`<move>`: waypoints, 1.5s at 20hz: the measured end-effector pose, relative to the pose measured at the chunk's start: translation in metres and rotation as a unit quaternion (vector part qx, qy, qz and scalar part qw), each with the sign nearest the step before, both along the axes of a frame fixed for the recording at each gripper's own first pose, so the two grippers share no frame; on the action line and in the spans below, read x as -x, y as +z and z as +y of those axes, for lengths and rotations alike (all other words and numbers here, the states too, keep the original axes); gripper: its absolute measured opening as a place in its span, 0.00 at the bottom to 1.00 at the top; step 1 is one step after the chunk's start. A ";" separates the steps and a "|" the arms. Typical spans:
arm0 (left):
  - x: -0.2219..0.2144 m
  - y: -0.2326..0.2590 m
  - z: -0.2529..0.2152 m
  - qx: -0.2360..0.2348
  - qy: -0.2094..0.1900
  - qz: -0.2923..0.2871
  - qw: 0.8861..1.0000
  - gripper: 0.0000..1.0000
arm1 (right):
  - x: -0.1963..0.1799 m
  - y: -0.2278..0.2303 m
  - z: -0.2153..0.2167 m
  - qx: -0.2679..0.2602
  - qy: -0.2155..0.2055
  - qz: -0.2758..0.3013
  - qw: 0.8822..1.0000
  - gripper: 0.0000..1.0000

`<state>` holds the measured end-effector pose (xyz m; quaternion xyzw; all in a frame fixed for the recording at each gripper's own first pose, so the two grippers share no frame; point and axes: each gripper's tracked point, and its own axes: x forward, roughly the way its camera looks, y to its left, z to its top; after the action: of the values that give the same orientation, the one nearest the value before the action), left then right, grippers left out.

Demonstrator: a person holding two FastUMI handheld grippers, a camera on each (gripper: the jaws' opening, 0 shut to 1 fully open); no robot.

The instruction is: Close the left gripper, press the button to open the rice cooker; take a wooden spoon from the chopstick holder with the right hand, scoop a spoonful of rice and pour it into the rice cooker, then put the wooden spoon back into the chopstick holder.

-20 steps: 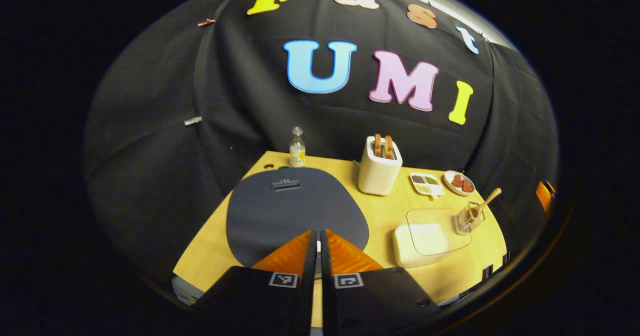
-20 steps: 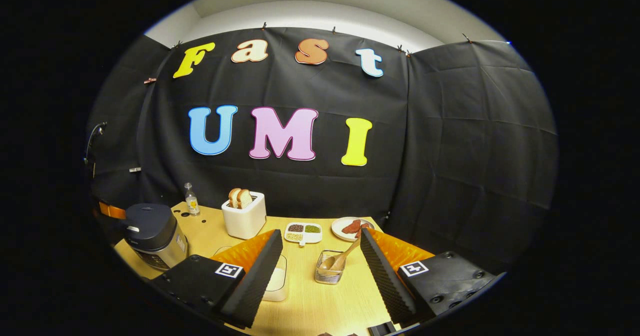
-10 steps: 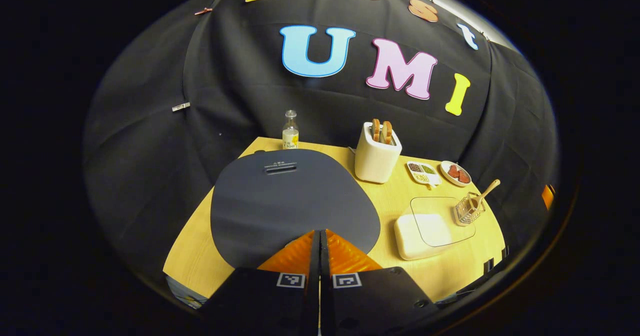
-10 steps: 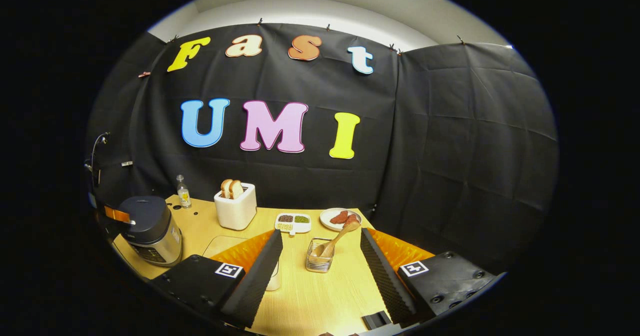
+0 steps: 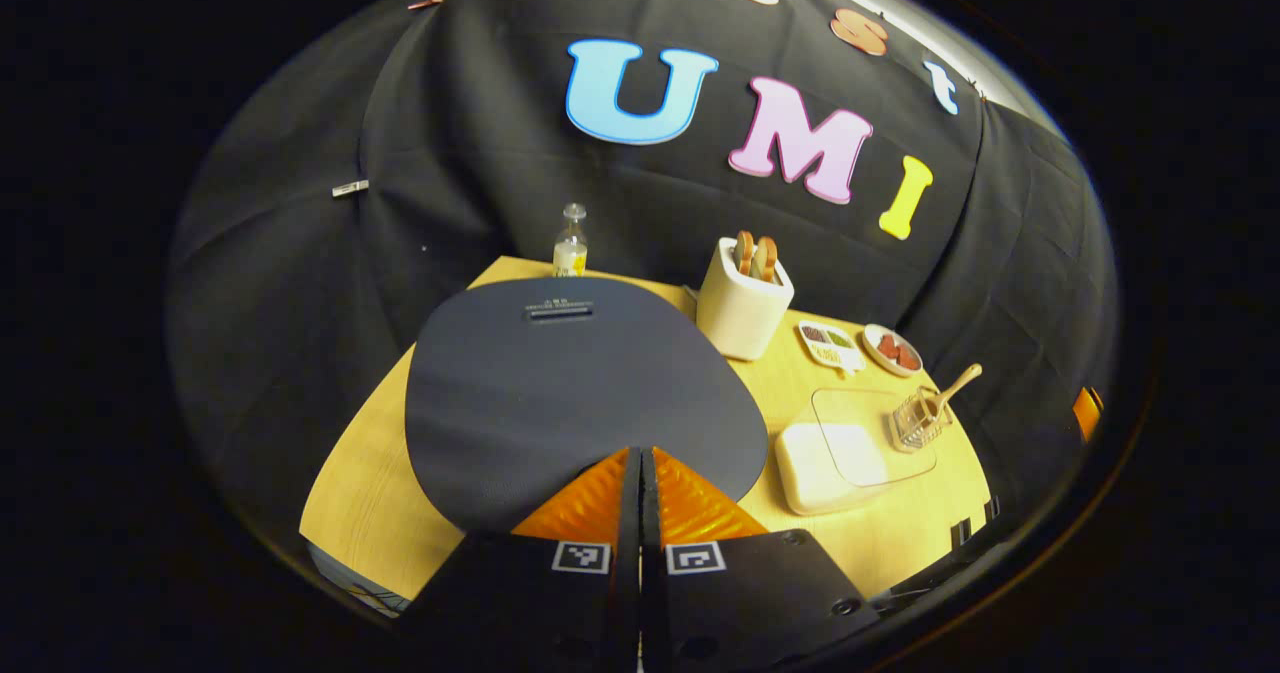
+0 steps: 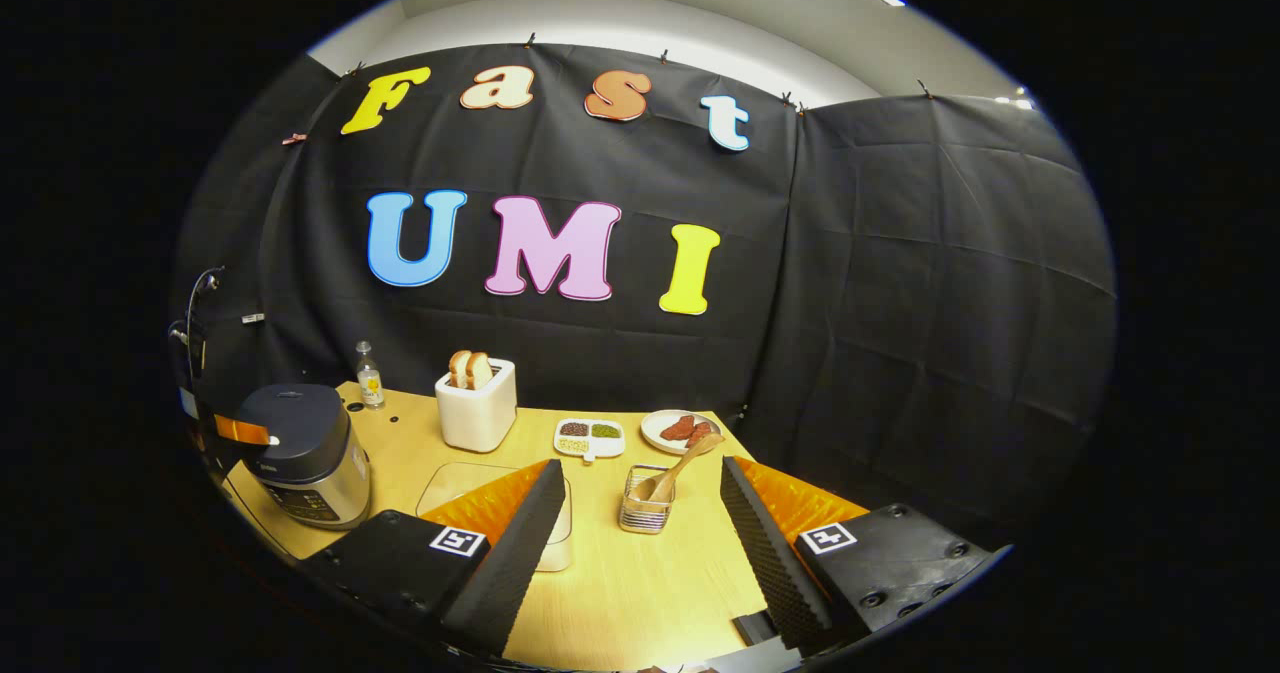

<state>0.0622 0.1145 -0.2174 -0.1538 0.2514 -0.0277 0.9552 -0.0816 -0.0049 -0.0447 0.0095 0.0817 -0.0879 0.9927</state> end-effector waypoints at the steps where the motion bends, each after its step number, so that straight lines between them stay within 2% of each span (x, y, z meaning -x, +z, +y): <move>1: 0.001 0.002 0.000 0.002 0.005 0.001 1.000 0.07 | -0.003 0.003 0.003 -0.001 0.006 -0.003 1.000 0.98; 4: 0.000 0.012 0.003 -0.017 0.015 -0.009 1.000 0.07 | -0.017 0.003 0.007 0.001 0.021 -0.009 1.000 0.98; 6: -0.002 0.045 0.010 -0.030 0.039 -0.041 0.998 0.06 | -0.031 0.000 0.003 0.001 0.027 -0.006 1.000 0.98; 9: -0.004 0.117 0.023 -0.057 0.095 -0.118 0.987 0.06 | -0.053 -0.001 -0.004 -0.013 0.031 -0.006 0.999 0.98; 11: 0.000 0.155 0.025 -0.089 0.114 -0.165 0.976 0.08 | -0.070 -0.005 -0.016 -0.014 0.027 -0.005 1.000 0.98; 13: 0.005 0.170 0.018 -0.114 0.127 -0.179 0.969 0.08 | -0.087 -0.008 -0.026 -0.023 0.022 -0.005 0.999 0.98; 14: 0.007 0.175 0.014 -0.119 0.130 -0.184 0.967 0.17 | -0.095 -0.013 -0.030 -0.029 0.020 -0.003 0.999 0.98; 15: 0.010 0.178 0.006 -0.119 0.129 -0.189 0.966 0.13 | -0.105 -0.017 -0.033 -0.037 0.020 0.001 0.999 0.98; 16: 0.011 0.180 -0.002 -0.118 0.128 -0.192 0.966 0.16 | -0.113 -0.022 -0.034 -0.045 0.021 0.006 0.999 0.98; 21: 0.015 0.170 -0.035 -0.101 0.113 -0.188 0.970 0.97 | -0.150 -0.048 -0.053 -0.075 0.020 0.031 0.997 0.98; 26: 0.015 0.160 -0.052 -0.107 0.128 -0.166 0.972 0.98 | -0.180 -0.080 -0.082 -0.113 0.002 0.059 0.992 0.98; 30: 0.010 0.152 -0.069 -0.114 0.130 -0.145 0.974 0.98 | -0.199 -0.114 -0.102 -0.164 -0.015 0.089 0.982 0.99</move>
<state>0.0524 0.0455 -0.0654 -0.0693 0.0900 0.1036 0.9881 0.1174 -0.1068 -0.1590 0.1653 0.1830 -0.0884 0.9651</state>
